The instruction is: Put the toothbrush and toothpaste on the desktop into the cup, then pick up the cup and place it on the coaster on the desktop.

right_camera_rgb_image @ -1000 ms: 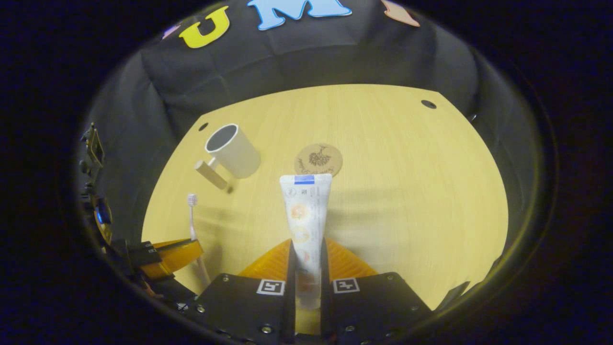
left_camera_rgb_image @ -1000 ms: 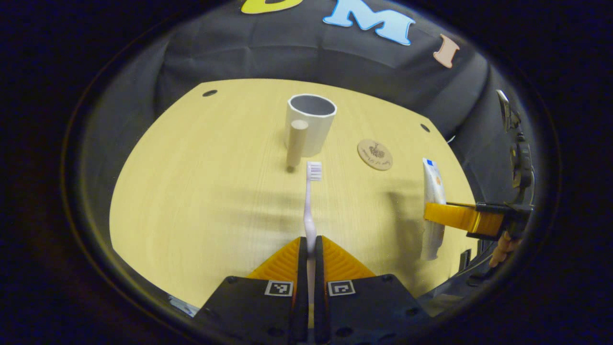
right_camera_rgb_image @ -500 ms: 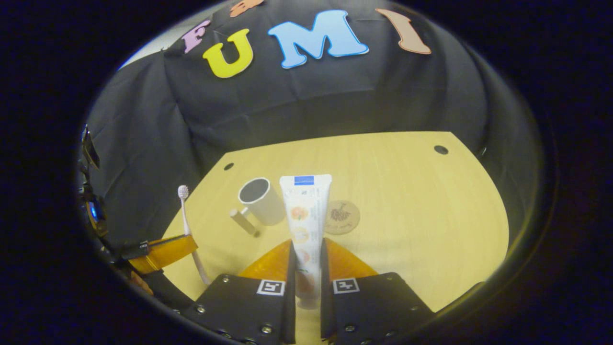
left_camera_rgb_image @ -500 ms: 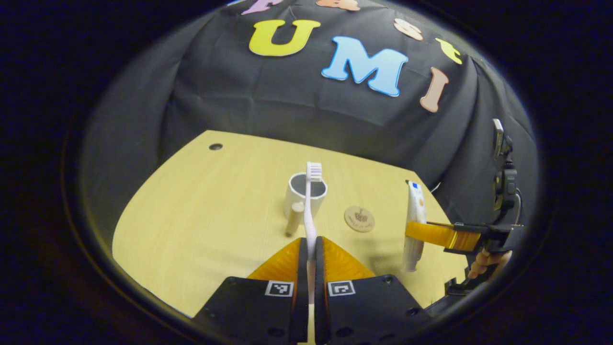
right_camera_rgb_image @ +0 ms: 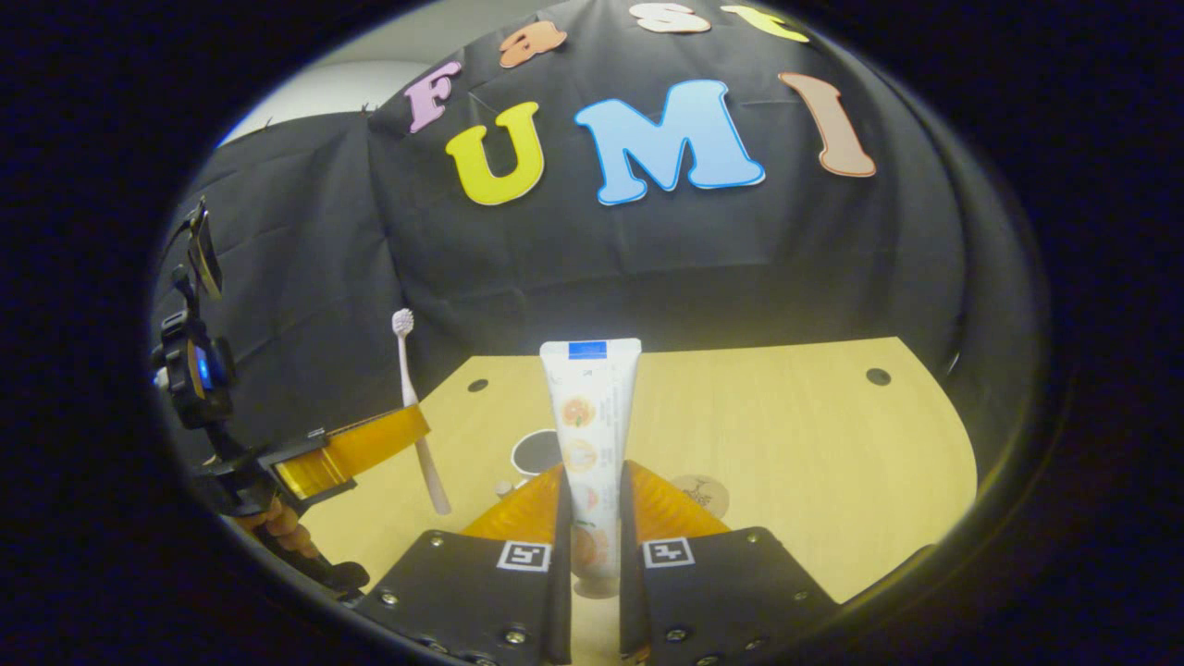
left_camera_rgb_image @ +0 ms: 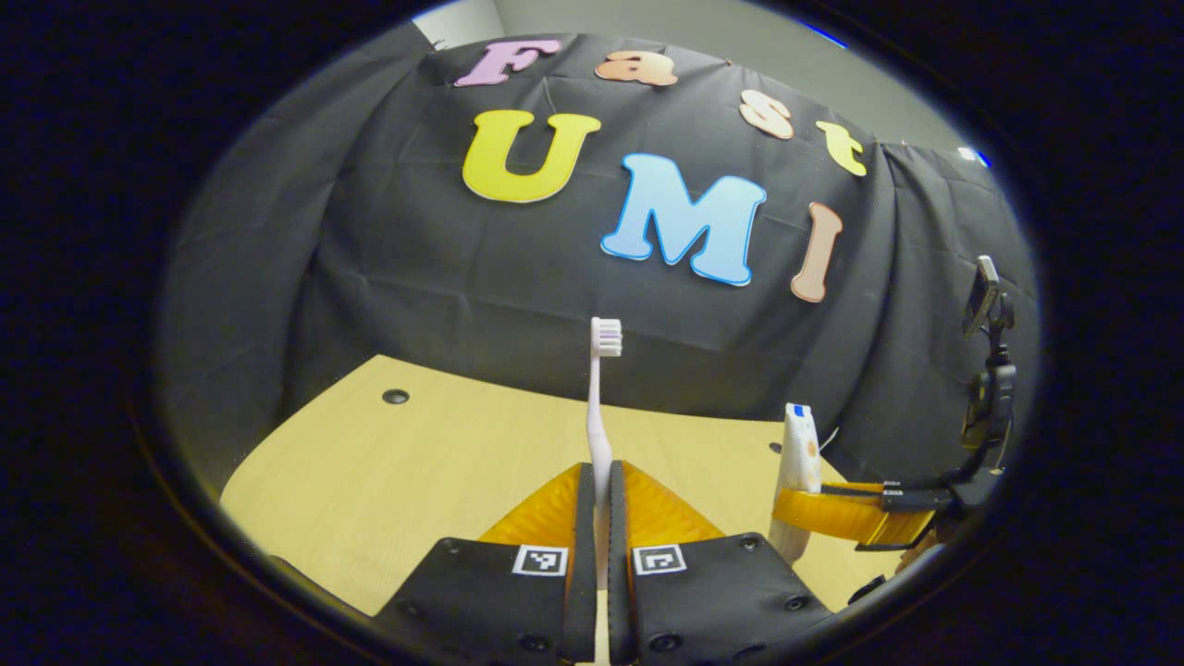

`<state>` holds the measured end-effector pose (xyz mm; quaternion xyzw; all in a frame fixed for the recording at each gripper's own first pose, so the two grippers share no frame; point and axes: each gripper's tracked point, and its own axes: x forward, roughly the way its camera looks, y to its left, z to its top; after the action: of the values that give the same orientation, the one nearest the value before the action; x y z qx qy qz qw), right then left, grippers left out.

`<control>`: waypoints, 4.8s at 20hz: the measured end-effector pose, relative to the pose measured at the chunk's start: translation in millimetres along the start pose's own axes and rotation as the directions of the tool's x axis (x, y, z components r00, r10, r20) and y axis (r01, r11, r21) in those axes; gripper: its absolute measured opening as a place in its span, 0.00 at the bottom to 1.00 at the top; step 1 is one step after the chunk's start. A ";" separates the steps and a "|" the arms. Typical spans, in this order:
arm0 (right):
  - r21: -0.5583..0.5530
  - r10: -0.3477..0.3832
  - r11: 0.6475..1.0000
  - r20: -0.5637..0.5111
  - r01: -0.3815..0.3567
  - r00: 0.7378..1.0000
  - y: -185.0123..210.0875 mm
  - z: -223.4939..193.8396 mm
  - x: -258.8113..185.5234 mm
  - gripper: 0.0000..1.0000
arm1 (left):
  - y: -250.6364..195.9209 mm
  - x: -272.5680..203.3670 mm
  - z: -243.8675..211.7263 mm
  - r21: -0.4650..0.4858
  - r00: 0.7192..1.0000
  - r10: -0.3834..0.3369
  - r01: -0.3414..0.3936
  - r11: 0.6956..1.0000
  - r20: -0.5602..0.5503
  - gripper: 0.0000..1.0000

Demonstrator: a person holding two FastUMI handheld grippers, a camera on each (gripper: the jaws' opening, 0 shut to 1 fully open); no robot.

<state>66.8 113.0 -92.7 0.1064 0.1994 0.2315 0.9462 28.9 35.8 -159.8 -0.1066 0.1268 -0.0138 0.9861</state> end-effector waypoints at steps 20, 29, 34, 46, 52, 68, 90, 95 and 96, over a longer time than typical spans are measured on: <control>0.049 -0.132 0.989 -0.094 0.137 0.987 -23.4 -18.3 15.9 0.22 | 26.6 149.2 -75.3 -0.026 0.995 -0.076 0.074 0.997 -0.063 0.12; 0.070 -0.098 0.992 -0.104 0.106 0.990 -10.8 -16.4 36.5 0.21 | 23.1 127.7 -90.3 -0.068 0.983 -0.119 0.110 0.992 -0.137 0.70; 0.053 -0.074 0.996 -0.062 0.078 0.995 2.5 2.4 58.0 0.21 | 33.7 110.1 -77.5 -0.023 0.987 -0.086 0.084 0.996 -0.138 0.99; 0.101 -0.002 0.995 0.058 -0.004 0.998 46.9 42.6 143.8 0.21 | 73.0 45.8 -68.7 -0.098 0.984 -0.077 0.062 0.993 -0.163 0.93; 0.015 -0.052 0.999 0.097 0.050 0.994 51.3 28.0 183.9 0.25 | 96.6 28.2 -82.9 -0.120 0.978 -0.053 0.029 0.992 -0.201 0.89; -0.055 -0.067 0.996 0.051 0.070 0.996 59.0 6.8 171.4 0.77 | 101.8 11.5 -94.3 -0.126 0.973 -0.021 -0.008 0.992 -0.229 0.99; -0.046 -0.213 0.975 0.056 0.216 0.975 -37.8 28.9 61.1 0.80 | 46.5 64.3 -158.1 0.029 0.796 -0.040 0.072 0.997 -0.604 0.92; -0.036 -0.219 0.975 -0.002 0.218 0.976 -51.9 12.0 57.2 0.80 | 48.2 78.7 -187.6 0.056 0.687 -0.004 0.064 0.996 -0.726 0.97; -0.033 -0.220 0.975 -0.018 0.220 0.975 -55.0 6.8 56.9 0.80 | 46.7 82.2 -189.1 0.066 0.680 0.001 0.070 0.995 -0.734 0.96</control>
<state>137.8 91.7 -121.4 0.0665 0.2165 0.1295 0.9654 60.5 37.8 -368.8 -0.0508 0.5077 -0.0795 0.8564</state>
